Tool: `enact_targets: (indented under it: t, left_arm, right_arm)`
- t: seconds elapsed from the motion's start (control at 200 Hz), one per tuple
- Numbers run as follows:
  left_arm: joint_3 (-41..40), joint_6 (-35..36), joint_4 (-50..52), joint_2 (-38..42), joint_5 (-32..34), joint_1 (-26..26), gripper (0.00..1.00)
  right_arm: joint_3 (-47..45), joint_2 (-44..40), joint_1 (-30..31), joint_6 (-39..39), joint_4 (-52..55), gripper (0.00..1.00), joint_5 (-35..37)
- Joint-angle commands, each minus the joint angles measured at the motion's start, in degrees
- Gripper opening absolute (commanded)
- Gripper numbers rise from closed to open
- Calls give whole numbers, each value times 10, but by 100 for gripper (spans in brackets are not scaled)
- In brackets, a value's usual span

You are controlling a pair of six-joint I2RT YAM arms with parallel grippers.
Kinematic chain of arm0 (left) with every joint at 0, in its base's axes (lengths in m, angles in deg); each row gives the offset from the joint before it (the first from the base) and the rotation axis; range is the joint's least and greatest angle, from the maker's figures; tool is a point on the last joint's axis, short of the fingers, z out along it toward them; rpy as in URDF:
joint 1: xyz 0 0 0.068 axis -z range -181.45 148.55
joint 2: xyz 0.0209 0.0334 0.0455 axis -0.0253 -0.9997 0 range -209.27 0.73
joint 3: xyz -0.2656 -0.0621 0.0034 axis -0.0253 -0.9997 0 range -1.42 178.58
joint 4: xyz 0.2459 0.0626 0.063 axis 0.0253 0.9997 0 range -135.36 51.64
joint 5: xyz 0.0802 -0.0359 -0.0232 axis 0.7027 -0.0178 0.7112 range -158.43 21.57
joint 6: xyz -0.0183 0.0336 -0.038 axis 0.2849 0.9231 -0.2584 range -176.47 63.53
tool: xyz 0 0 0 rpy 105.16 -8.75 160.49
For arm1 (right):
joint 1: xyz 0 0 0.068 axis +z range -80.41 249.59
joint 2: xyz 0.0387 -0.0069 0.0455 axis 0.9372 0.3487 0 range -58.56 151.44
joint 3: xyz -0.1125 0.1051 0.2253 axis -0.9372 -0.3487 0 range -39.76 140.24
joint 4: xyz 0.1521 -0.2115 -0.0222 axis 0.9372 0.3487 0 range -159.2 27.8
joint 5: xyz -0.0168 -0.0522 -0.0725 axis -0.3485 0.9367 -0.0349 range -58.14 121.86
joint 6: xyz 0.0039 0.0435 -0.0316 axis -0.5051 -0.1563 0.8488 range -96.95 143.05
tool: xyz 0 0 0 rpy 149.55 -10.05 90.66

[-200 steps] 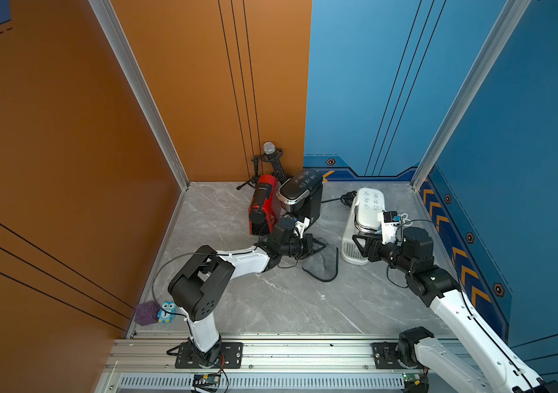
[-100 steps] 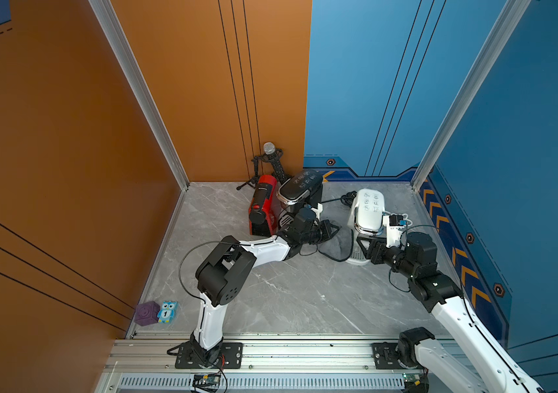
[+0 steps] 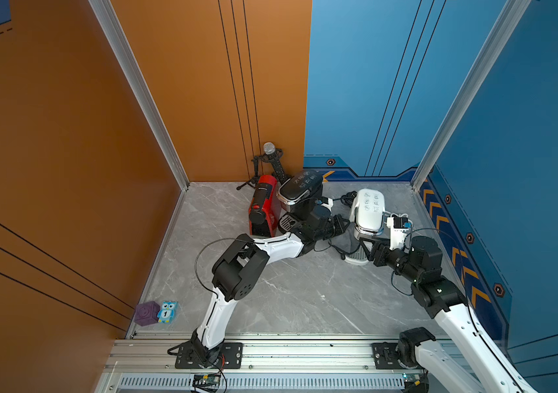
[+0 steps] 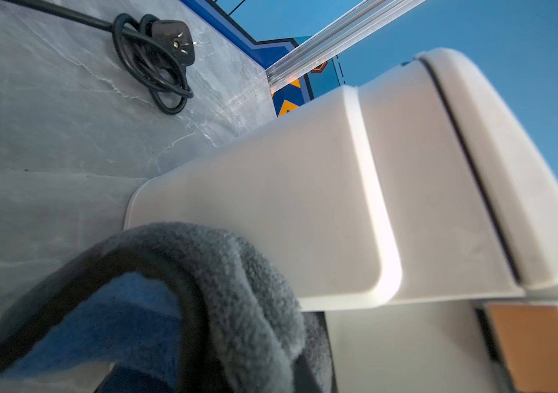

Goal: Wipe the surface of a coffee machine
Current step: Wipe the dirt from the surface of the coffee machine.

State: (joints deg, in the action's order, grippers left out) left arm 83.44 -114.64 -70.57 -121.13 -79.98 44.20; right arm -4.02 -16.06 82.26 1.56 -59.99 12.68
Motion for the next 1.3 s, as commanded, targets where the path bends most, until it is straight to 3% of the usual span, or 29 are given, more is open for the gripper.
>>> enact_targets:
  t: [0.0,0.5,0.821,1.296]
  left_arm:
    - [27,-9,-17,-9,-7,10,0]
    - [-9,-26,-18,-1,-28,42,0]
    - [10,-32,-18,-21,-36,73,0]
    - [-33,-26,-24,43,-24,59,0]
  right_arm:
    - [0,-8,-6,-1,-23,58,15]
    - [17,1,-24,10,17,58,57]
    - [20,-7,-42,14,32,58,68]
    - [13,-12,-50,12,31,58,63]
